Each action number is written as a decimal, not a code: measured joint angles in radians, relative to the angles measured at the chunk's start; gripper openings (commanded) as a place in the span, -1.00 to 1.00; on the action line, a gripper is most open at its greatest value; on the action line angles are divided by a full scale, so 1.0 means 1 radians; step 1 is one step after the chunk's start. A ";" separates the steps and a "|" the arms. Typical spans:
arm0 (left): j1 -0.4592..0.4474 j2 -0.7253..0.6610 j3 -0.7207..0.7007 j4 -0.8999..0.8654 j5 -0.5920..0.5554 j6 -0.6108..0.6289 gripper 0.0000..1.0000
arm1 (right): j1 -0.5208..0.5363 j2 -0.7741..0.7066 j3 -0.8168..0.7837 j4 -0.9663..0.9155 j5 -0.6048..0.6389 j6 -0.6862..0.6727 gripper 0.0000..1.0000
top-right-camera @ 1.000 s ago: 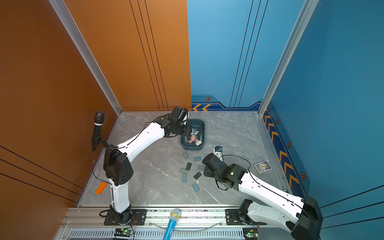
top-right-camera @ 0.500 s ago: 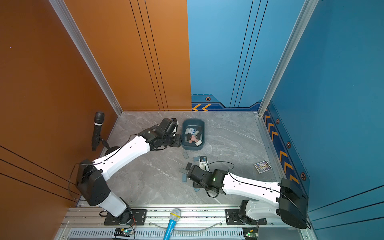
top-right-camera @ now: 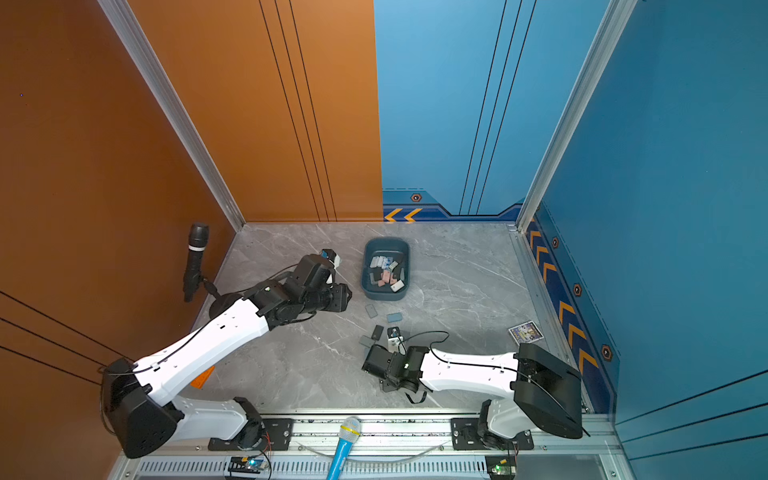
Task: Put the eraser in the storage box
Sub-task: Pick up the eraser from the center of the board.
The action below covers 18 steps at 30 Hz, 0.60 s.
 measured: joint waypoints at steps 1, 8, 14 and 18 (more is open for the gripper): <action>-0.001 -0.013 -0.007 -0.003 -0.005 -0.001 0.08 | 0.000 0.005 0.000 0.000 0.000 -0.003 0.46; -0.001 -0.090 -0.053 -0.035 -0.044 -0.012 0.09 | -0.002 0.071 0.018 -0.006 -0.003 -0.024 0.45; -0.001 -0.133 -0.085 -0.045 -0.061 -0.021 0.09 | -0.007 0.095 0.018 -0.008 -0.003 -0.031 0.44; -0.001 -0.151 -0.111 -0.052 -0.075 -0.024 0.09 | -0.018 0.110 0.019 -0.007 -0.004 -0.043 0.42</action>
